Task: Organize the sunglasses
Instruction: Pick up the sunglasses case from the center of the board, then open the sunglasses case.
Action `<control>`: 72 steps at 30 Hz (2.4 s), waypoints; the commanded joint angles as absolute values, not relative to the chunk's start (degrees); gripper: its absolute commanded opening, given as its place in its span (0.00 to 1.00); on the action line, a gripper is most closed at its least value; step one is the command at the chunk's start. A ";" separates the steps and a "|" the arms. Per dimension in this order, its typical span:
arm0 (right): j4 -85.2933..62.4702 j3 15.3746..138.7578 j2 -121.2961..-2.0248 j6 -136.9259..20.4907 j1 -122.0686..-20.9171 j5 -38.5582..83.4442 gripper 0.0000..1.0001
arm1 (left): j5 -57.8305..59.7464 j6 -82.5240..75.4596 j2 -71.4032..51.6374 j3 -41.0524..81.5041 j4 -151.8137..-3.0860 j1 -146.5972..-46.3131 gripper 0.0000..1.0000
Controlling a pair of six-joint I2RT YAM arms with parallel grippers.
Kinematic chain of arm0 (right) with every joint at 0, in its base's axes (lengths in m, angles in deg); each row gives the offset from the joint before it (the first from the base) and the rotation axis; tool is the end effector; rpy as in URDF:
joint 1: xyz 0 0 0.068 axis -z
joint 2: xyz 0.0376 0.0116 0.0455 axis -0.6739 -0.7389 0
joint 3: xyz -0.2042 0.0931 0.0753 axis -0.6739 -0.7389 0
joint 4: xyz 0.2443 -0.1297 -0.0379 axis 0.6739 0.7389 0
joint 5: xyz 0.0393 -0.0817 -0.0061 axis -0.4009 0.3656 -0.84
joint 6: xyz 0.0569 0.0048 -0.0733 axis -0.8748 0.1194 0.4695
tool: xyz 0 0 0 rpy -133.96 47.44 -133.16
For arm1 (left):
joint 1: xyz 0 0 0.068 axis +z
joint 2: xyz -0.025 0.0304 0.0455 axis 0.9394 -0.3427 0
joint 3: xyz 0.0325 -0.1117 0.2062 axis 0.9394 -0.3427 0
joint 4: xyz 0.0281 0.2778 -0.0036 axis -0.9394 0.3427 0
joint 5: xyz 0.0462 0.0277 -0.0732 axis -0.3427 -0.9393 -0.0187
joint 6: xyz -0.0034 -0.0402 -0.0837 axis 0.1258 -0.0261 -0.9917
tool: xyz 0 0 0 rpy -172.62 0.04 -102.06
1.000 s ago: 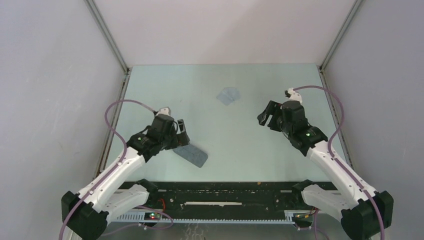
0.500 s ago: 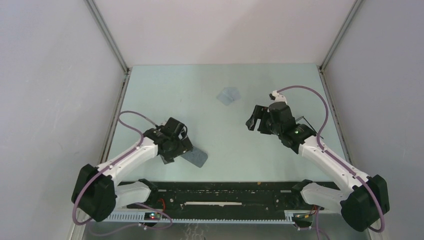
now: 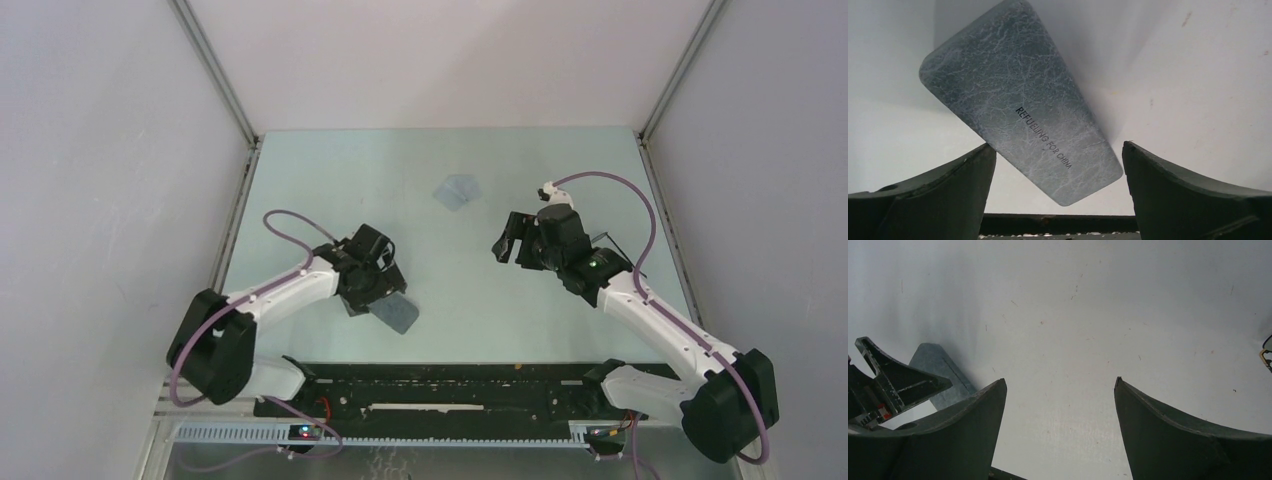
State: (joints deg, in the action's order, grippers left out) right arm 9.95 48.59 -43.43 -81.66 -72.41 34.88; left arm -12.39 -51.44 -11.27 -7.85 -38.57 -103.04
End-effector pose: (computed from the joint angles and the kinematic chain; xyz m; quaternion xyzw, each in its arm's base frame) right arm 0.2730 0.1498 0.2053 0.0201 0.8966 0.1889 0.4000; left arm 0.2369 -0.1455 0.0947 -0.2322 0.9553 -0.0985 0.1545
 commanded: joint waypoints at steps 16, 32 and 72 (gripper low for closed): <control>9.99 50.56 -43.72 -81.51 -72.62 33.26 0.88 | -8.90 -36.30 -22.66 13.95 -36.40 -107.92 1.00; 13.09 68.34 -71.70 -91.87 -100.88 46.60 1.00 | -14.42 -30.96 8.10 7.35 -24.49 -81.36 1.00; -22.92 58.12 -65.98 -98.40 -74.61 -12.35 0.39 | 30.47 -36.50 9.62 -12.68 -67.09 -80.40 1.00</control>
